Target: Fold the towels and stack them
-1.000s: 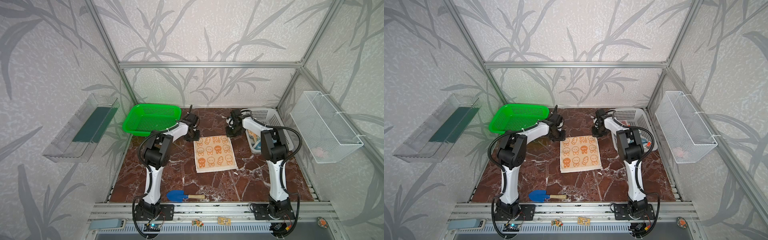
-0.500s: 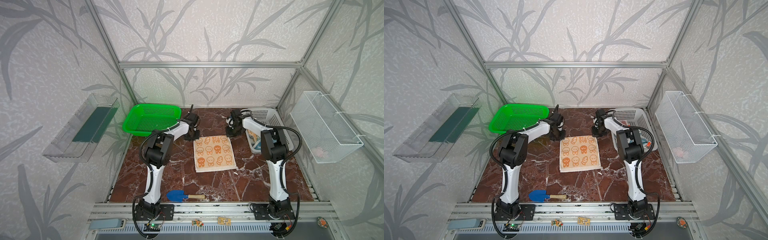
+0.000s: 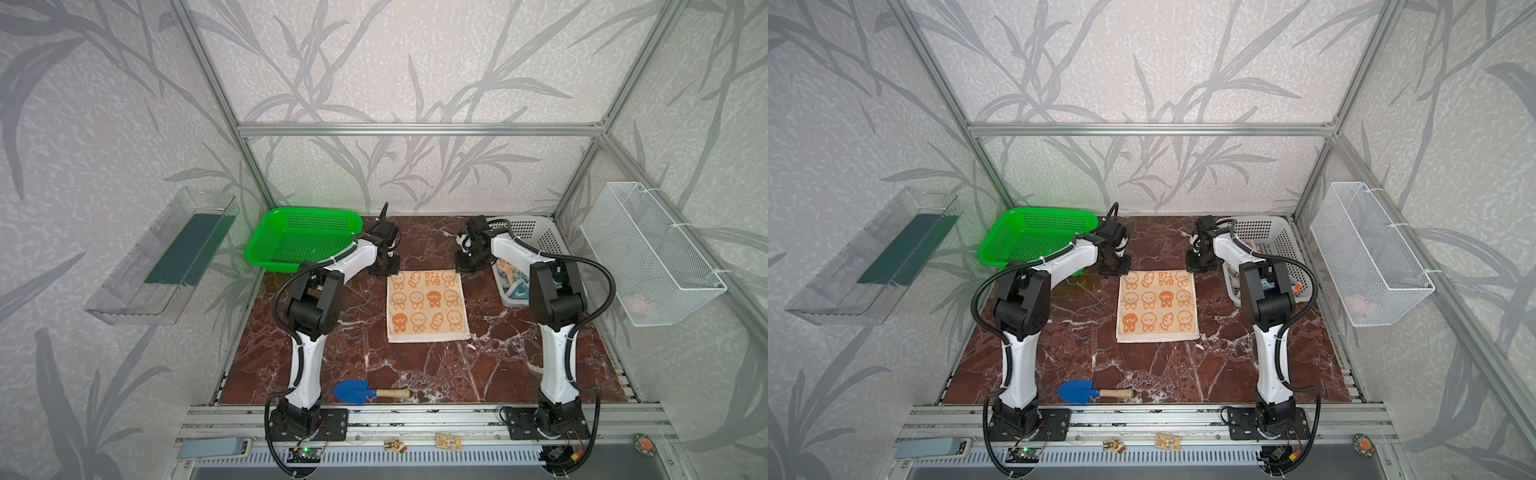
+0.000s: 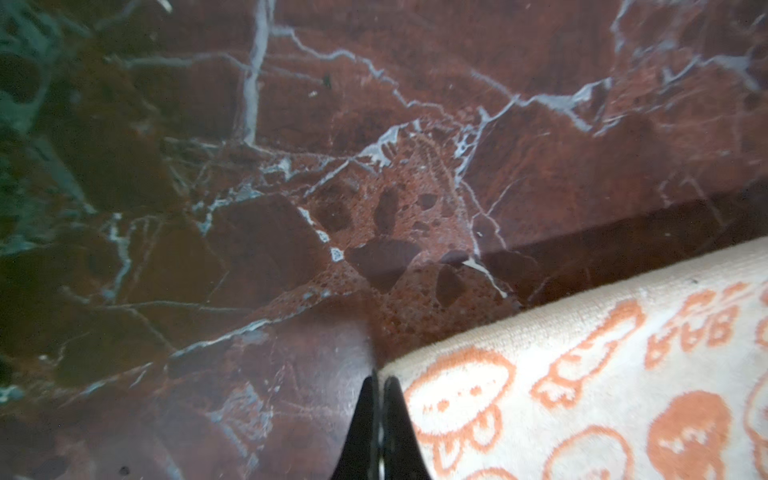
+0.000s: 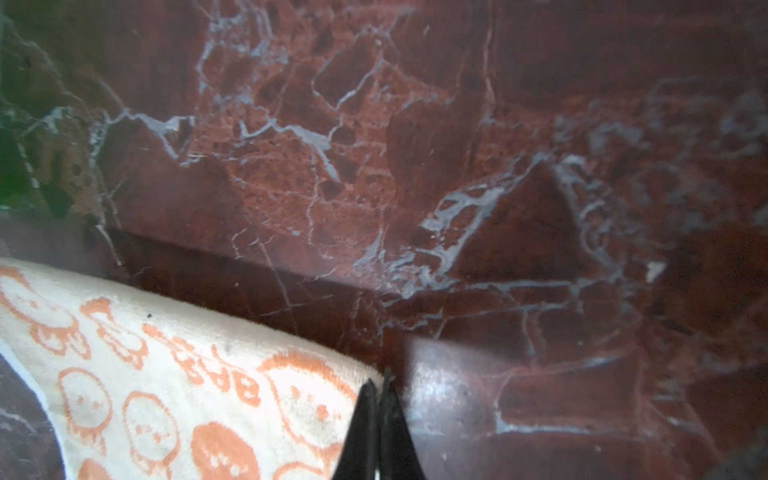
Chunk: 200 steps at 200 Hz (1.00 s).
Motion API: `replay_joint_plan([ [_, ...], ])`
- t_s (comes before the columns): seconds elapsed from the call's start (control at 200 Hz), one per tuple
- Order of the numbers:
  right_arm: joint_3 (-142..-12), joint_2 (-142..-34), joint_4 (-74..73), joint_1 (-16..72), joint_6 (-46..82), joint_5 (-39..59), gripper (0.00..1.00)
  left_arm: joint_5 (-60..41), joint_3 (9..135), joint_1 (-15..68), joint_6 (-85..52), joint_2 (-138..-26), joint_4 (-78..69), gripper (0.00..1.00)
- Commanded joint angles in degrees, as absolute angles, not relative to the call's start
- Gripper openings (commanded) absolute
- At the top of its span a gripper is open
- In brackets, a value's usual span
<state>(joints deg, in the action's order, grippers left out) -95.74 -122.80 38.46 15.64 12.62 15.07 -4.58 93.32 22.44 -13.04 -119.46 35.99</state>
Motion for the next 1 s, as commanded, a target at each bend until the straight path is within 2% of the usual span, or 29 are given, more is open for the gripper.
replay_joint_plan([
  [0.0,-93.1,-117.4,39.2,15.4,14.0,15.9,0.0,-3.4,91.9,22.2,-11.2,-114.4,34.9,0.0],
  [0.365,-83.0,-107.6,38.0,15.9,15.5,16.8,0.0,-3.3,80.0,22.2,-15.1,-105.7,29.5,0.0],
  [0.625,-71.1,-100.1,36.4,18.2,15.4,14.7,0.0,-5.5,64.1,23.6,-21.8,-96.7,21.9,0.0],
  [0.86,-60.2,-100.0,31.4,21.4,17.5,14.5,0.0,-4.4,53.2,26.6,-27.2,-95.9,18.0,0.0],
  [0.995,-57.9,-102.2,29.1,22.6,18.9,14.6,0.0,-4.2,52.3,26.6,-28.2,-98.2,17.2,0.0],
])
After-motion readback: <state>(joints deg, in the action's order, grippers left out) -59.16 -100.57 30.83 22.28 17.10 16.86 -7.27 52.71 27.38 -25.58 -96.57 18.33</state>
